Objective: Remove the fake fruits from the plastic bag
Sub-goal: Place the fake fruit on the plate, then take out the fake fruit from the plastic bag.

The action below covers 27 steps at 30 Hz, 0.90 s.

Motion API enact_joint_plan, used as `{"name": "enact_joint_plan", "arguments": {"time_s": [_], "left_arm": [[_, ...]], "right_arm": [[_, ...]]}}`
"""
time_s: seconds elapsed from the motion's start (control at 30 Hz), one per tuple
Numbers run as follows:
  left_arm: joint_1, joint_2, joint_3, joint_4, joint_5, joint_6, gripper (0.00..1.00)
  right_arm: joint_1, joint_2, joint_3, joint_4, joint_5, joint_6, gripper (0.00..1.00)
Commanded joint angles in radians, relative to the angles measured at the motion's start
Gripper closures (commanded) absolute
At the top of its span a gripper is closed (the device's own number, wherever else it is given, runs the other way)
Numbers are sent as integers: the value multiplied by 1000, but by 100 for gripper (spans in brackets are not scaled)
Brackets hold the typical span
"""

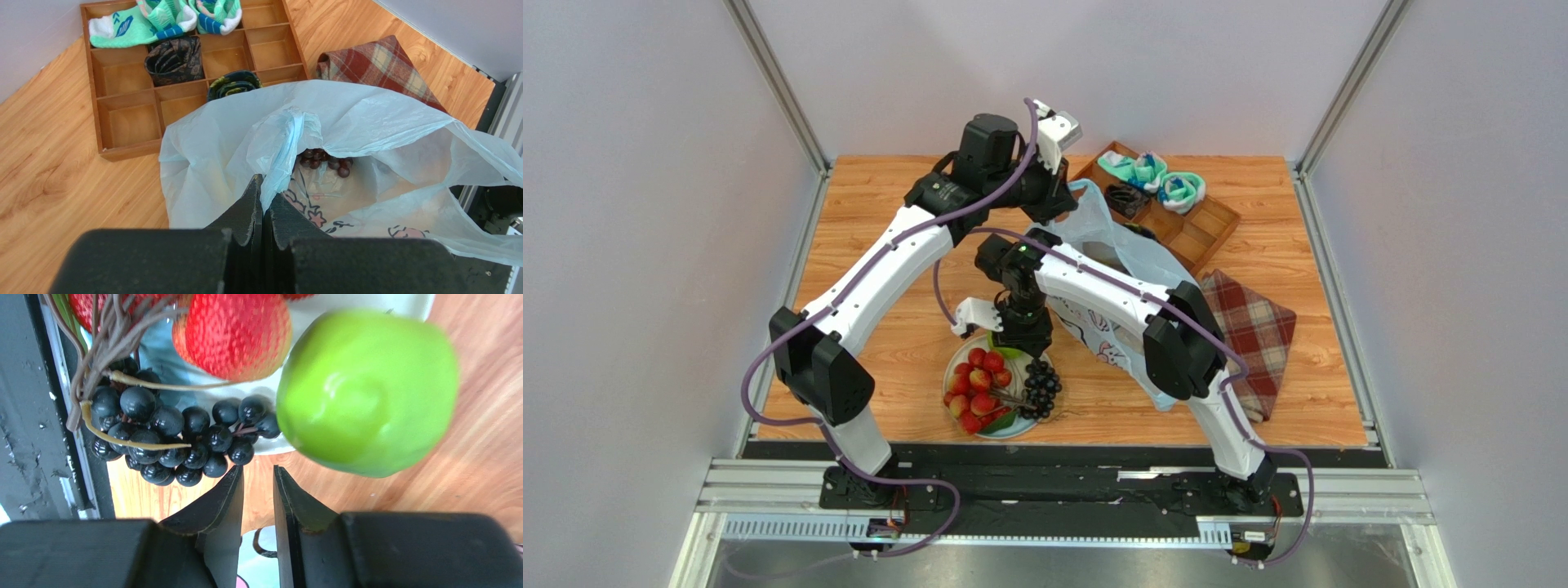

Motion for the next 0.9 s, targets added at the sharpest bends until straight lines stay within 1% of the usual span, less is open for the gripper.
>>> {"name": "enact_joint_plan", "arguments": {"time_s": [0.0, 0.1, 0.17, 0.2, 0.33, 0.37, 0.47, 0.53, 0.67, 0.7, 0.77, 0.8, 0.87], "left_arm": [[5, -36, 32, 26, 18, -15, 100], [5, -34, 43, 32, 29, -29, 100], [5, -34, 47, 32, 30, -29, 100], [5, -36, 49, 29, 27, -26, 100], [5, -46, 50, 14, 12, 5, 100], [5, -52, 47, 5, 9, 5, 100], [7, -71, 30, -7, -2, 55, 100], [5, -74, 30, -15, -19, 78, 100], [5, -71, 35, -15, -45, 59, 100], [5, -72, 29, -14, -31, 36, 100], [5, -85, -3, -5, -26, 11, 100], [5, -89, -16, -3, -25, -32, 100], [5, -105, -46, 6, -10, -58, 100]], "right_arm": [[9, -21, 42, -173, 9, -6, 69], [9, -102, 24, -178, 4, 2, 62], [9, -165, 1, -195, -5, 10, 60], [4, -187, -19, -199, -6, 11, 60], [-26, -303, -185, -186, 30, -1, 64], [-39, -349, -252, -169, 35, -6, 64], [-95, -409, -358, -123, 26, 8, 64], [-126, -464, -365, -120, -3, 20, 64], [-138, -610, -339, -101, -66, 33, 53], [-138, -678, -329, -94, -72, 37, 51], [-138, -739, -313, -43, -49, 54, 47], [-140, -762, -279, -29, -8, 82, 46], [-147, -808, -256, -22, 30, 80, 45]]}}
